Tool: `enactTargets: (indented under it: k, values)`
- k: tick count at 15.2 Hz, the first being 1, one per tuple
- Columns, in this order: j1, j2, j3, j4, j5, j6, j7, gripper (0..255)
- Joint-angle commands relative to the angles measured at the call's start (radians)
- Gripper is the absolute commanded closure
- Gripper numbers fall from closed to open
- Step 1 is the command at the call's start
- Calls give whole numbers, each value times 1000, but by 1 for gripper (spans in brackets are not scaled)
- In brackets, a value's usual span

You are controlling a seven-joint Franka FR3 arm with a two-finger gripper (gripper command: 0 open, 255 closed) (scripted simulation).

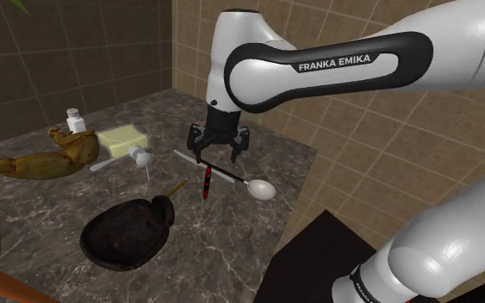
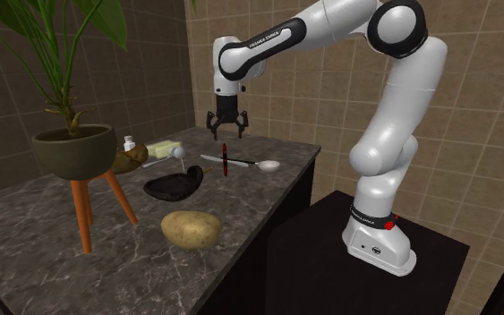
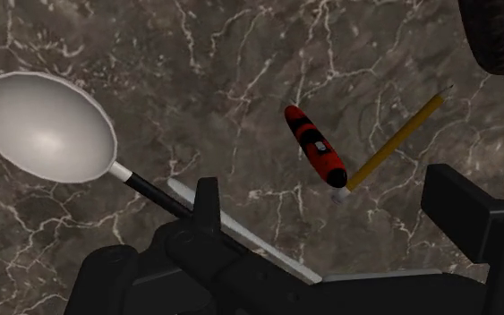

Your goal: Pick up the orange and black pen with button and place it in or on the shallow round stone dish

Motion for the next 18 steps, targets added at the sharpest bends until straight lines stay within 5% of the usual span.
enactTargets:
  k: [1,8,16,17,18]
  values:
    - [-3,66,16,38,-29,15,77,0]
    - [3,103,21,-30,-48,116,91,0]
    - [3,103,21,-30,-48,116,91,0]
    - [3,103,21,-30,-48,116,91,255]
    - [3,103,21,-30,-48,116,91,255]
